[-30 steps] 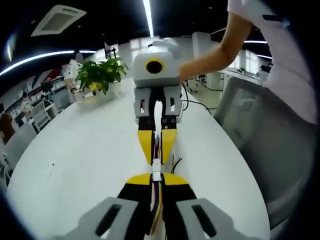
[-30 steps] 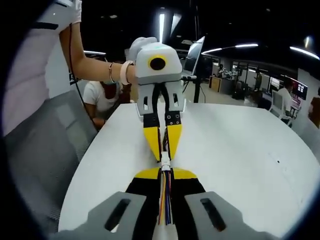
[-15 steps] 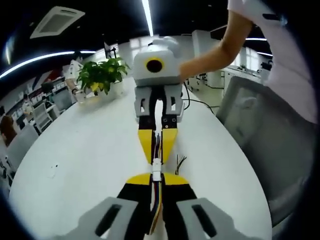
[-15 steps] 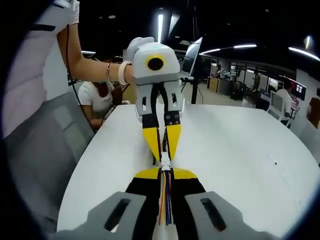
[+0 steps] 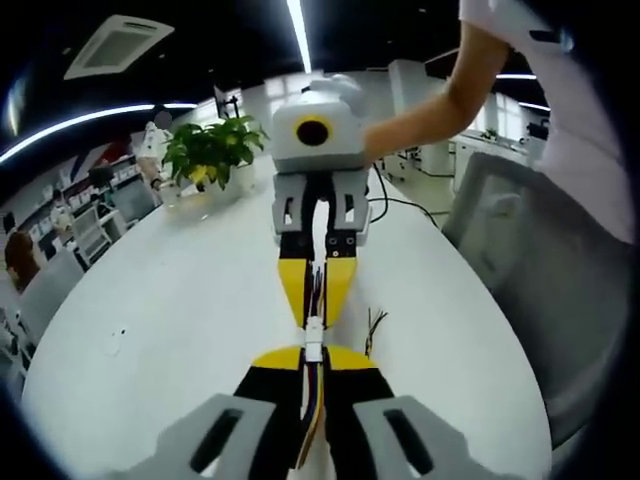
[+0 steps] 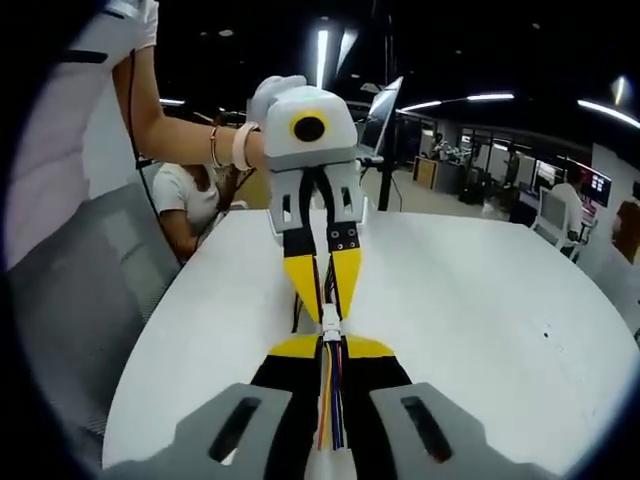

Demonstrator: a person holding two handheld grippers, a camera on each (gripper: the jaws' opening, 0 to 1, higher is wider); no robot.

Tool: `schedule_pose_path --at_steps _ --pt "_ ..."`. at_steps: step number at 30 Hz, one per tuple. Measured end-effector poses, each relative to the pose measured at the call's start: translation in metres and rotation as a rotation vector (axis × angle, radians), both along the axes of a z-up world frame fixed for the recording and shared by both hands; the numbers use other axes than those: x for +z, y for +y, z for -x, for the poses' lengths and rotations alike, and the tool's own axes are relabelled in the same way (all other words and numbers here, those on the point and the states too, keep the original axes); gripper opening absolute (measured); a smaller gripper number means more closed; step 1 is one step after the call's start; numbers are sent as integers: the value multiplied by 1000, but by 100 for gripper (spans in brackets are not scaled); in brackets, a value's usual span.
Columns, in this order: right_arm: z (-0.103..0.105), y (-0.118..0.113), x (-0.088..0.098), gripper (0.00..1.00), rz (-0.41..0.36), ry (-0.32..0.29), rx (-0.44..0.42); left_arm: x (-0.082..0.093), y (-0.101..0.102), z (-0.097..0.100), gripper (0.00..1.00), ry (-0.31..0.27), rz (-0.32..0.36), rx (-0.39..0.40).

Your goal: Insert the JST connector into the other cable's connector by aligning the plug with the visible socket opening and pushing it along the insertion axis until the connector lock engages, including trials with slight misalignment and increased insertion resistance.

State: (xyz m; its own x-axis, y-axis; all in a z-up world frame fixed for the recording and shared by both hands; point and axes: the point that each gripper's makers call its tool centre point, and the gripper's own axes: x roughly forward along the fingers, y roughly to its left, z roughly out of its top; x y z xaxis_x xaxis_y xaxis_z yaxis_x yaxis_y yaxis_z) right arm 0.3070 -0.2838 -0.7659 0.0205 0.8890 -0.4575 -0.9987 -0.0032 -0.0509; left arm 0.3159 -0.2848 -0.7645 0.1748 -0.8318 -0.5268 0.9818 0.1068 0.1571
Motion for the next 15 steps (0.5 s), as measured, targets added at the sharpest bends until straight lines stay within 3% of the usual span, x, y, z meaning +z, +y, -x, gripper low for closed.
schedule_pose_path --at_steps 15 --pt "-17 2 -9 3 10 -15 5 -7 4 -11 0 -3 -6 14"
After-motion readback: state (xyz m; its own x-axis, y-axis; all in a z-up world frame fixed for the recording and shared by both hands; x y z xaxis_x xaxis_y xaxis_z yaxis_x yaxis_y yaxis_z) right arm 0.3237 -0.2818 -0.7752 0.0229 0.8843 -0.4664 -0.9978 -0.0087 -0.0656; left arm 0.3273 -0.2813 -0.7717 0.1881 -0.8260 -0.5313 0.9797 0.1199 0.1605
